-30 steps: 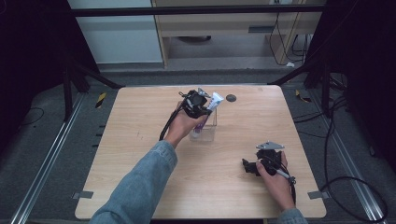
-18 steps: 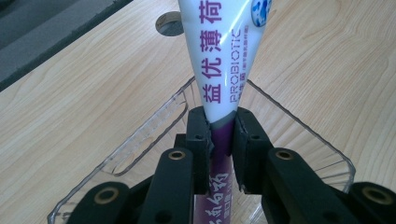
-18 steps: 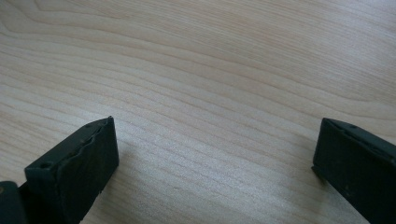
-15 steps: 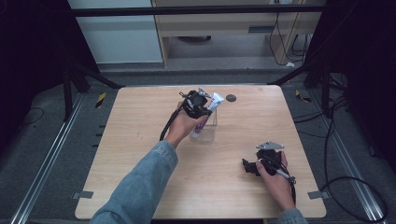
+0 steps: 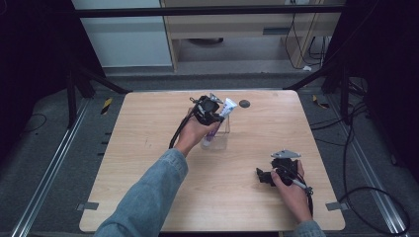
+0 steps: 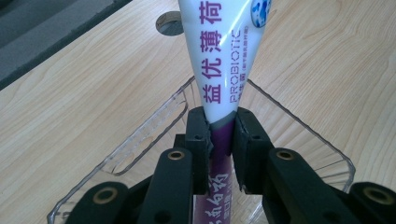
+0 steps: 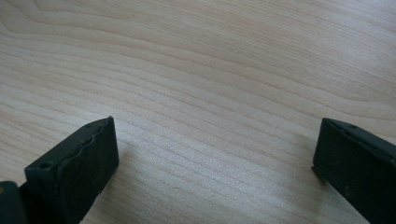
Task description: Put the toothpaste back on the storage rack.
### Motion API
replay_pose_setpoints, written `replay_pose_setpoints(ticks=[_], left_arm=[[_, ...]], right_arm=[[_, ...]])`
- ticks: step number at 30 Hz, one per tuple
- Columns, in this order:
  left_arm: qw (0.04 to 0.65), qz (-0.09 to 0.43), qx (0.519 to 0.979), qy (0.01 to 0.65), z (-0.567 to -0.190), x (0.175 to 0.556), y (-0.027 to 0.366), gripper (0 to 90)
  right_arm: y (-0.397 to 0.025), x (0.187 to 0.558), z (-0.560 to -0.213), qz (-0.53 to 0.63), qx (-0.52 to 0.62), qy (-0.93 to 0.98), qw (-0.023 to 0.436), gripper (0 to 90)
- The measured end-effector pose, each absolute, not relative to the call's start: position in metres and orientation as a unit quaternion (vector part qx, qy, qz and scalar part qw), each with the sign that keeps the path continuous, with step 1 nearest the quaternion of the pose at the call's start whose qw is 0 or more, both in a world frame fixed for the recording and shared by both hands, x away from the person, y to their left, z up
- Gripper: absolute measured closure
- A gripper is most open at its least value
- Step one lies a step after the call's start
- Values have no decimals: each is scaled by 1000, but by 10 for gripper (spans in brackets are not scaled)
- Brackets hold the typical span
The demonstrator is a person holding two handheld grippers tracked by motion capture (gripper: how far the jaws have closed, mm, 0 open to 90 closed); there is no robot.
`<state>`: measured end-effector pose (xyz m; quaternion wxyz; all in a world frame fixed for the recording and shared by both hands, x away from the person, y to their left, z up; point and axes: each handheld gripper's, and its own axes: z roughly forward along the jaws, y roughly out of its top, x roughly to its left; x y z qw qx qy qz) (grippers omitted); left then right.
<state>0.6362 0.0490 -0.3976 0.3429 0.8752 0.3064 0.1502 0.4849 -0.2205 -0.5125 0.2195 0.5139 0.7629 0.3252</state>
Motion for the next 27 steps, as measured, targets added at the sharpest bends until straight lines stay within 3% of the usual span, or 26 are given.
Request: replay_pose_setpoints(ticks=[27], left_arm=[[367,170,863,303,-385,631,56,682]], right_arm=[[-220,485,-513,325,514,763,219,3]])
